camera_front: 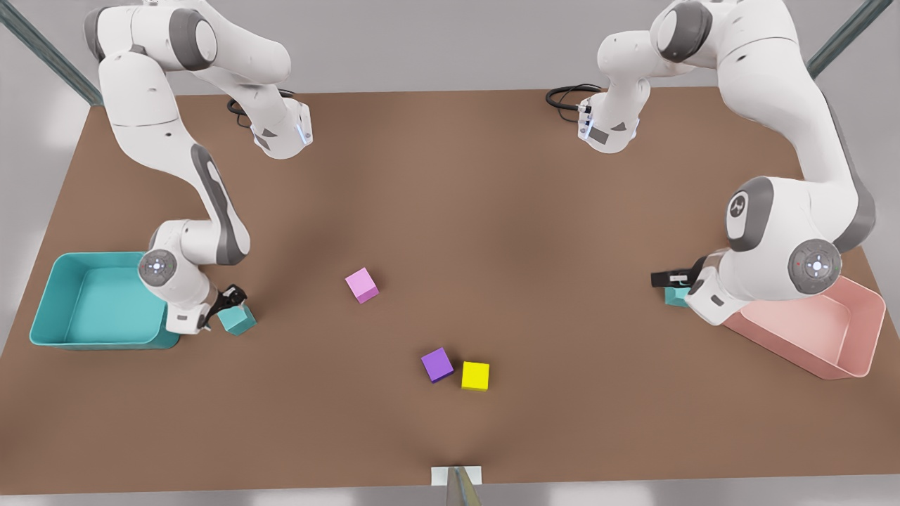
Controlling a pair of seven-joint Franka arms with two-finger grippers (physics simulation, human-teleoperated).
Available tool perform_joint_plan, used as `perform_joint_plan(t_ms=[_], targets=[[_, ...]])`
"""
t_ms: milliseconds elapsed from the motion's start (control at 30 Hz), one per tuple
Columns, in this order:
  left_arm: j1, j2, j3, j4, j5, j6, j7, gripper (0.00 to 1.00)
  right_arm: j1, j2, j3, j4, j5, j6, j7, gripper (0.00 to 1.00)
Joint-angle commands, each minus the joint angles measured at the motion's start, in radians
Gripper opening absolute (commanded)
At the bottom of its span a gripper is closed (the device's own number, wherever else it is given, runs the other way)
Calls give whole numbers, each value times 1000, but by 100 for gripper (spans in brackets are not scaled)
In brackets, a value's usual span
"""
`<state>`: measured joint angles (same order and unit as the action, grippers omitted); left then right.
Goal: Stack the two blue cubes on top of each other
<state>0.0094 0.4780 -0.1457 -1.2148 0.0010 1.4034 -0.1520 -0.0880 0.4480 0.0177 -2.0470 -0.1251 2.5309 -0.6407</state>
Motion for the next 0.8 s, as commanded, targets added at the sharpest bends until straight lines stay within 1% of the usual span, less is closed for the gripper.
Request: perform_joint_plan(t_ms=[0,133,233,267,300,400,567,767], targets=[[-3,8,-5,-3,-4,-6,100,100,-1,18,1,10,12,14,-240,100],[-8,10,-8,-6,-21,-4,85,100,-10,32,1,4,35,11,-238,100],[-66,21,-9,-14,-13,2,12,100,-15,21,2,2,35,-23,-240,100],[-88,44,-9,-3,-4,2,-4,100,-15,23,2,2,36,-23,-240,100],[-89,33,-9,0,-4,-1,-55,100,-16,26,2,1,47,-23,-240,100],[-83,33,-8,1,-4,2,-58,100,-16,17,5,-2,64,-60,-240,100],[-80,31,-6,1,-4,0,-66,100,-16,23,7,-4,65,-61,-238,100],[-82,31,-6,1,-4,0,-64,100,-15,63,10,-1,122,-52,-238,100]])
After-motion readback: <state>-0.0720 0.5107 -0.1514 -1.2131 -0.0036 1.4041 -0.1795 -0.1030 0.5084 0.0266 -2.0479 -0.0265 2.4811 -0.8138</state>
